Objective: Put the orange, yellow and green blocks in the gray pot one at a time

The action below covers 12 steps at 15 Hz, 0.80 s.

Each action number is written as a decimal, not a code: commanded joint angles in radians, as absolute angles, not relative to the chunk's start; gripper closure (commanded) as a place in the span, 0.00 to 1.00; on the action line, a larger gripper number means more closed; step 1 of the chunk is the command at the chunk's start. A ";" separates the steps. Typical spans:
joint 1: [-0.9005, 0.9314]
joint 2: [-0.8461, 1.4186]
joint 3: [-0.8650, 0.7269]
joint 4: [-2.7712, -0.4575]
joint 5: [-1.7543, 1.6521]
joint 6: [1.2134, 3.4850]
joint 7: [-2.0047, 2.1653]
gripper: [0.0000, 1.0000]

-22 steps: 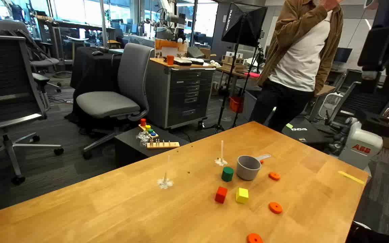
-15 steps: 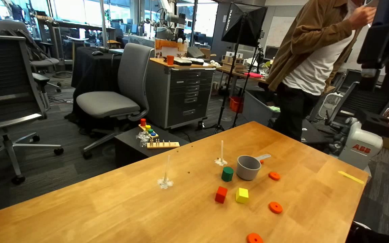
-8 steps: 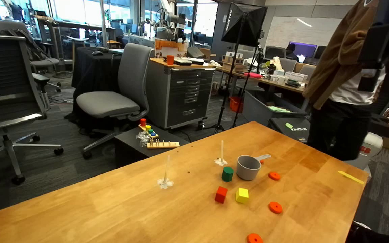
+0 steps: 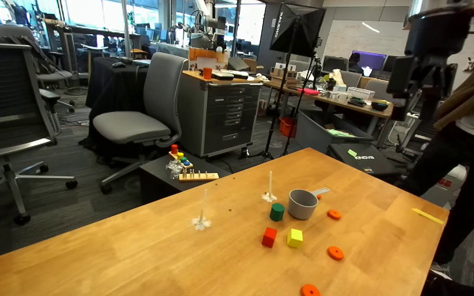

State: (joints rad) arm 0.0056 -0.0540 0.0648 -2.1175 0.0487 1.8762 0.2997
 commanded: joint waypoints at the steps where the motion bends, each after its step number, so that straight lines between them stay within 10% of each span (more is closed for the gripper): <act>1: 0.013 0.182 0.072 -1.878 0.023 1.820 0.330 0.00; 12: 0.172 0.709 0.047 -1.358 -0.016 1.583 0.355 0.00</act>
State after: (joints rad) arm 0.1327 0.5776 0.0650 -1.5525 0.0098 1.7094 0.3416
